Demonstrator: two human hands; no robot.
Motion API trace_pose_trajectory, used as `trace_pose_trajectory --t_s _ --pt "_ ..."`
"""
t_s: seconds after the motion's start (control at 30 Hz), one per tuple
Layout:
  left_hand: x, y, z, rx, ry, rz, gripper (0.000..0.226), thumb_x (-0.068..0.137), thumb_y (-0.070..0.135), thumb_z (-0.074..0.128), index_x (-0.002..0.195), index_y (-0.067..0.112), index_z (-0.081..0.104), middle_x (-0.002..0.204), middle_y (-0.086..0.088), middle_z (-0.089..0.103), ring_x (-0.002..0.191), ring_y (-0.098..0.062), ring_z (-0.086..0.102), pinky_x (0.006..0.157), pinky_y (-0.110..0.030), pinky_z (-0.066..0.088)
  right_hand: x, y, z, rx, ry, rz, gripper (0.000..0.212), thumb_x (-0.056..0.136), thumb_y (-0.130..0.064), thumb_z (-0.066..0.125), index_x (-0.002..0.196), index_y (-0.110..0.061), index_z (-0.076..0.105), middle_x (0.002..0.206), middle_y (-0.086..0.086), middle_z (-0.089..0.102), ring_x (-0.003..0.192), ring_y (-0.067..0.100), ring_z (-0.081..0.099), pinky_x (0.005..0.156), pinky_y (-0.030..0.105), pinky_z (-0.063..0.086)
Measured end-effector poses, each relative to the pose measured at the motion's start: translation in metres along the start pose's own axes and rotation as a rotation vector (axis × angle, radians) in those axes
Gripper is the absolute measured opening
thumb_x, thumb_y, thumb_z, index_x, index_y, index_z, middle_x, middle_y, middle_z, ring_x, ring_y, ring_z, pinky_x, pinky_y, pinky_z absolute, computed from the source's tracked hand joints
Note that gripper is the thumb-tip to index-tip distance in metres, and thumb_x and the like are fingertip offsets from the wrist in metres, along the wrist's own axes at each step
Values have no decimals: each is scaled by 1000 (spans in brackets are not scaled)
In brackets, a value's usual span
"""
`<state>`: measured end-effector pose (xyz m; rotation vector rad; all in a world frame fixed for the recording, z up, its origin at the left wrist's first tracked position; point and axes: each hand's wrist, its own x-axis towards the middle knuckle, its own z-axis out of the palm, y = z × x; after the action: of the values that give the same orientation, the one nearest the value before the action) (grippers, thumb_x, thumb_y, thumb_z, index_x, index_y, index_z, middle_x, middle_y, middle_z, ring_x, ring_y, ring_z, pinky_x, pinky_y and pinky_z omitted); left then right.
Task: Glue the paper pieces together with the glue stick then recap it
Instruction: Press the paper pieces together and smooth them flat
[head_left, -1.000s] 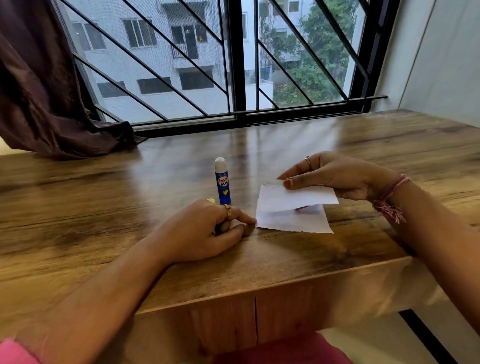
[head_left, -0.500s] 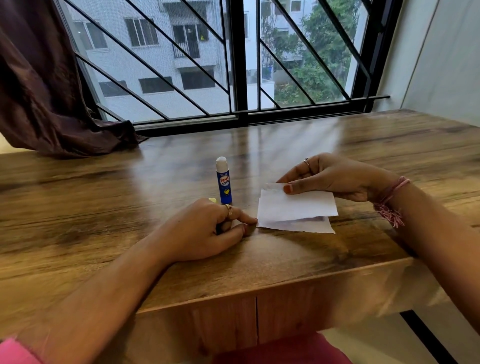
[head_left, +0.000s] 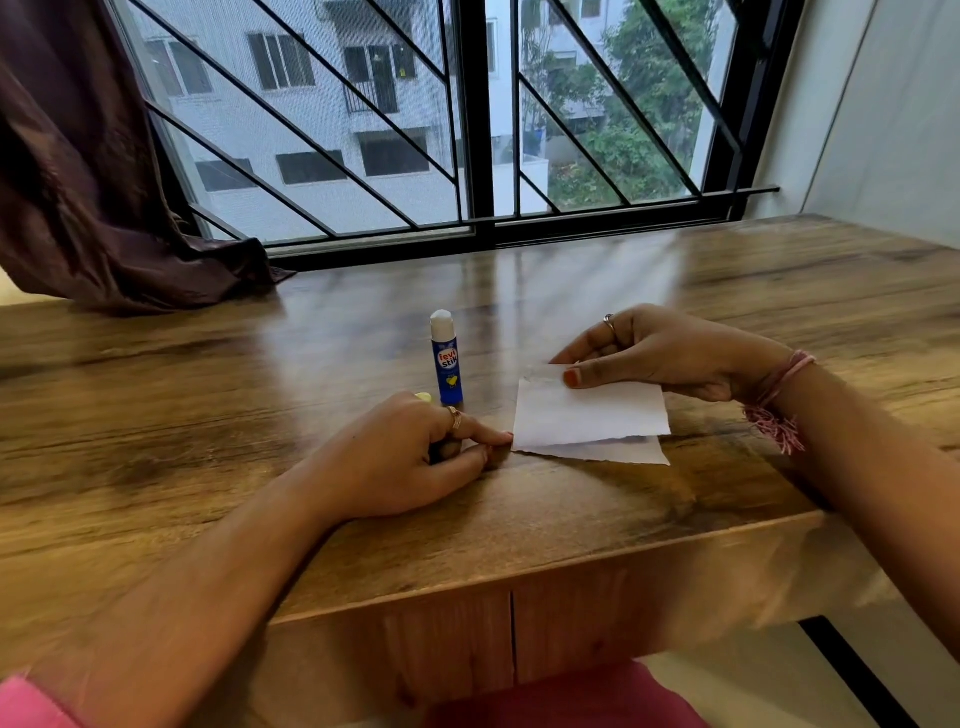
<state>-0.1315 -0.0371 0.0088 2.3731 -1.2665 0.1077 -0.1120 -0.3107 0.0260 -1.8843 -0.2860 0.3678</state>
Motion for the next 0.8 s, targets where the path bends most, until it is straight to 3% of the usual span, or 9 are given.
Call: trace_pose_trajectory --t_s 0.2,0.37,0.8 --pt "2 -1 1 0 -16 -17 25 91 20 59 115 25 65 56 28 55 49 4 53 53 -2 36 1 2 0 -16 0 -3 39 69 -22 74 105 -9 72 101 12 74 80 19 71 59 21 56" --pt "2 0 0 13 -17 -12 26 91 18 60 115 23 66 59 38 54 52 9 52 54 -1 35 1 2 -1 -30 0 -3 39 69 -23 74 105 -9 72 101 12 74 83 20 72 61 21 56" --pt "2 -1 1 40 -18 3 27 91 19 60 117 23 65 62 44 51 54 11 52 55 -2 35 0 2 1 -65 18 -17 39 68 -26 75 104 -9 73 99 10 75 82 20 72 62 21 56"
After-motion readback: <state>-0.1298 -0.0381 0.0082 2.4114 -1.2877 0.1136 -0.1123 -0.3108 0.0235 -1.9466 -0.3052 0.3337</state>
